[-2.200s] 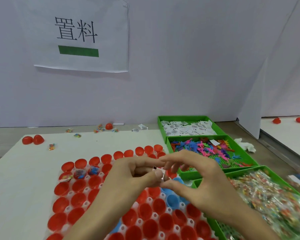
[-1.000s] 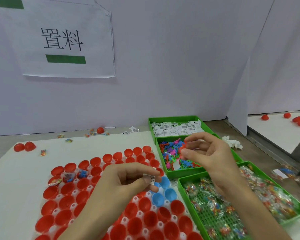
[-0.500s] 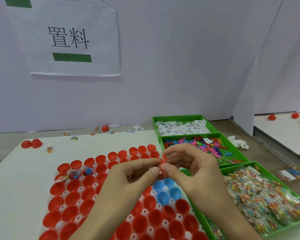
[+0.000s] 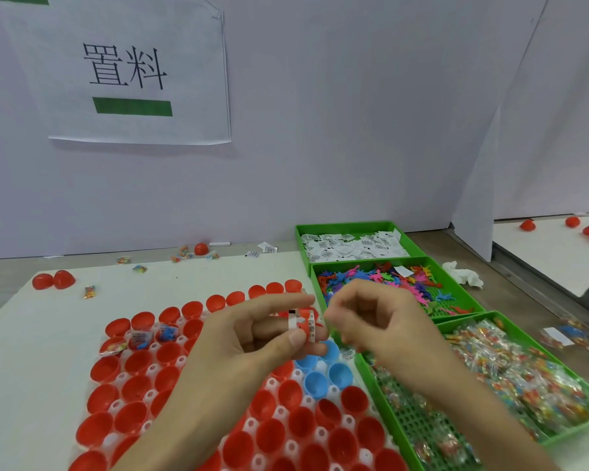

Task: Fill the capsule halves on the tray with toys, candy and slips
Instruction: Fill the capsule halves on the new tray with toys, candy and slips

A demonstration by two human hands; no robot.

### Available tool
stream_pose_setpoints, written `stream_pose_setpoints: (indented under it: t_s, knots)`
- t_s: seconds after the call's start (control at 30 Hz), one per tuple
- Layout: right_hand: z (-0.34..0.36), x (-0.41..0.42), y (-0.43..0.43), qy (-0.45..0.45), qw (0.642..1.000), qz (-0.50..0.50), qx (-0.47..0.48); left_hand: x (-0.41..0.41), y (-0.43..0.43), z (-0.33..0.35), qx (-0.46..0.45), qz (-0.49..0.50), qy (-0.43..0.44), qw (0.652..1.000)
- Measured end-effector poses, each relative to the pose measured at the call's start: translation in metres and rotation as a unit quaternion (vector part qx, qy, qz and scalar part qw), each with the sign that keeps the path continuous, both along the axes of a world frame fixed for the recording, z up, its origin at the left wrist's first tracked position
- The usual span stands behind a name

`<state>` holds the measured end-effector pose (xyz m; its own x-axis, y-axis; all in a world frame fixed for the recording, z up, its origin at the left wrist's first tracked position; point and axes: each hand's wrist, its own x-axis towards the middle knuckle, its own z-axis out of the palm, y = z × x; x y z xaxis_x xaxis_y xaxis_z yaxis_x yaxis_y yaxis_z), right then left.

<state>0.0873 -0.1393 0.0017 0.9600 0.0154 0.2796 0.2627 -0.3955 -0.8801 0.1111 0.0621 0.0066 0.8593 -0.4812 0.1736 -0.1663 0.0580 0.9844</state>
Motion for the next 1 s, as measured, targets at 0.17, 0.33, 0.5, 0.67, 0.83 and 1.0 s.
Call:
stream_pose_setpoints:
  t_s: [0.17, 0.33, 0.5, 0.67, 0.83, 1.0]
  knots:
    - [0.006, 0.003, -0.049, 0.059, 0.973, -0.070, -0.211, 0.002, 0.001, 0.000, -0.027, 0.036, -0.020, 0.999]
    - [-0.006, 0.005, -0.056, 0.173, 0.914, -0.026, -0.367, 0.003, 0.001, -0.002, -0.032, 0.051, -0.028, 0.998]
    - [-0.016, 0.008, -0.052, 0.226, 0.895, -0.012, -0.385, 0.002, 0.000, 0.000, -0.024, 0.056, -0.029, 0.998]
    - [-0.018, 0.010, -0.054, 0.239, 0.891, -0.026, -0.386, 0.002, 0.000, -0.001, -0.016, 0.046, -0.030, 0.998]
    - [-0.014, 0.007, -0.060, 0.206, 0.891, -0.058, -0.399, 0.002, 0.000, -0.001, -0.014, 0.028, -0.017, 0.999]
    - [0.005, -0.001, -0.053, 0.119, 0.945, -0.057, -0.298, 0.002, 0.001, -0.002, -0.002, 0.002, -0.030, 1.000]
